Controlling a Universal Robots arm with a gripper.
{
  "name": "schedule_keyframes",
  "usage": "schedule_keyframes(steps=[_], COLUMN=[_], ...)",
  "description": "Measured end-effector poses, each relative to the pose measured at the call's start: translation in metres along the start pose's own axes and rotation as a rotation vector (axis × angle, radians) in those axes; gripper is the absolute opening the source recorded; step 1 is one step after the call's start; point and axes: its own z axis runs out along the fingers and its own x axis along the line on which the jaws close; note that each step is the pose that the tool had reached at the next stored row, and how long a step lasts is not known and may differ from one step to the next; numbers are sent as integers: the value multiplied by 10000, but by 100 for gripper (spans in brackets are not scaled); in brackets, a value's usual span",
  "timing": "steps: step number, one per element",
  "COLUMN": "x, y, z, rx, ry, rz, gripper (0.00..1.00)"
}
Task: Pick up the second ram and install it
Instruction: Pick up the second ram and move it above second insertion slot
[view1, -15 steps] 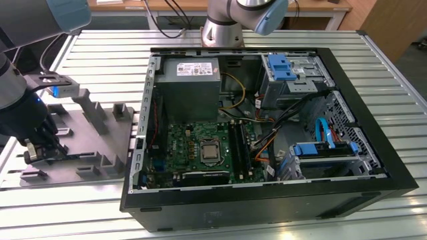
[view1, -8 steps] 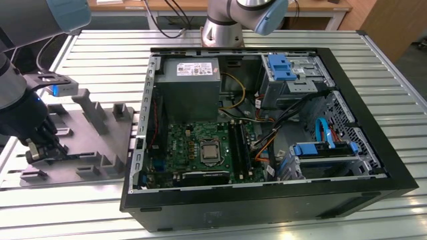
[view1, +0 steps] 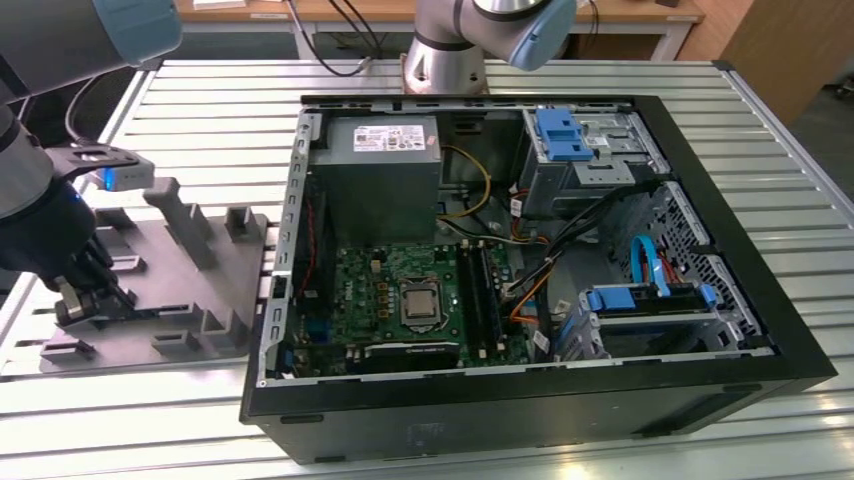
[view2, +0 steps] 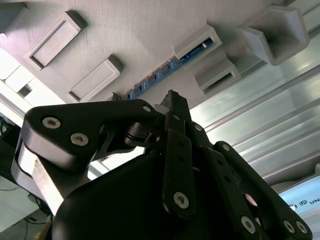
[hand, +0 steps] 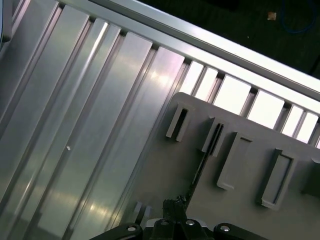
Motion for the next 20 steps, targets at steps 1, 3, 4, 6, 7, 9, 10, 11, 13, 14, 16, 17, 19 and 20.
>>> schedule_keyframes(steps=[1, 3, 4, 6, 7, 9, 10, 11, 13, 14, 16, 17, 19, 20], x=[0, 0, 0, 0, 0, 0, 0, 0, 0, 0, 0, 0, 0, 0], y=[0, 0, 0, 0, 0, 0, 0, 0, 0, 0, 0, 0, 0, 0], z=[0, 0, 0, 0, 0, 0, 0, 0, 0, 0, 0, 0, 0, 0], rx=[1, 4, 5, 7, 8, 11, 13, 14, 16, 17, 20, 21, 23, 25], ry=[2, 4, 5, 8, 10, 12, 14, 15, 18, 19, 22, 23, 26, 27], rz=[-65, -196, -260, -393, -464, -597, -664, -731, -863, -928, -1065, -1128, -1254, -1317], gripper=[10, 10, 10, 10, 10, 10, 10, 10, 10, 10, 10, 10, 10, 10])
